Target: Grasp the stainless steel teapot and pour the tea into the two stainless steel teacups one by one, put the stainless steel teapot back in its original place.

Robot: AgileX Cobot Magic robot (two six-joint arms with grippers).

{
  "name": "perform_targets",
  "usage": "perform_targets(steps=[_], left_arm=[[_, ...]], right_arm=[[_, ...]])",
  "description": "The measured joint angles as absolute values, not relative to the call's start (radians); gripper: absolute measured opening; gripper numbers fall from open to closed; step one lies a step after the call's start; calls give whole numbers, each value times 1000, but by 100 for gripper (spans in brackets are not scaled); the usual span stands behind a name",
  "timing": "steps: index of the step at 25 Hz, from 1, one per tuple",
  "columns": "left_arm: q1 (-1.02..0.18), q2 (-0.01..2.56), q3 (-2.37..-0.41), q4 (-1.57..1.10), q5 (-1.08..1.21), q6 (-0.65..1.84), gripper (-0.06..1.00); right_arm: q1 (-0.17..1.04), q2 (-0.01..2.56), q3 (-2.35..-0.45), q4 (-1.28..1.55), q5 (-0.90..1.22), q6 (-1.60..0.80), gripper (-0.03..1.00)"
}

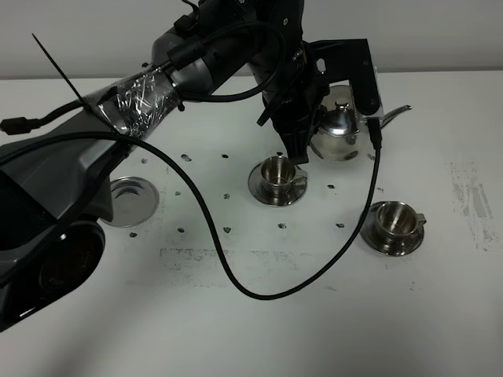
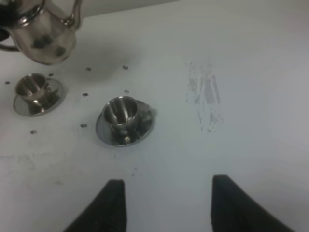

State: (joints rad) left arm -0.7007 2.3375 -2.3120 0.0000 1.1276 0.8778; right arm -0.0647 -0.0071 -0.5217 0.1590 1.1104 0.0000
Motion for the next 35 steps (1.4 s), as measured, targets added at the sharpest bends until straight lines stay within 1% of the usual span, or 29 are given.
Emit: perform_targets(steps=[6, 20, 35], left_arm=[[-714, 2339, -2314, 8, 1116, 1020, 19], [-732, 2378, -2315, 78, 1099, 1221, 19], [-768, 2410, -2315, 152, 1082, 1286, 19]], right_arm=[[-65, -7, -522, 159, 1110, 0, 40], [-65, -7, -522, 159, 1110, 0, 40], [-65, -7, -522, 159, 1110, 0, 40]])
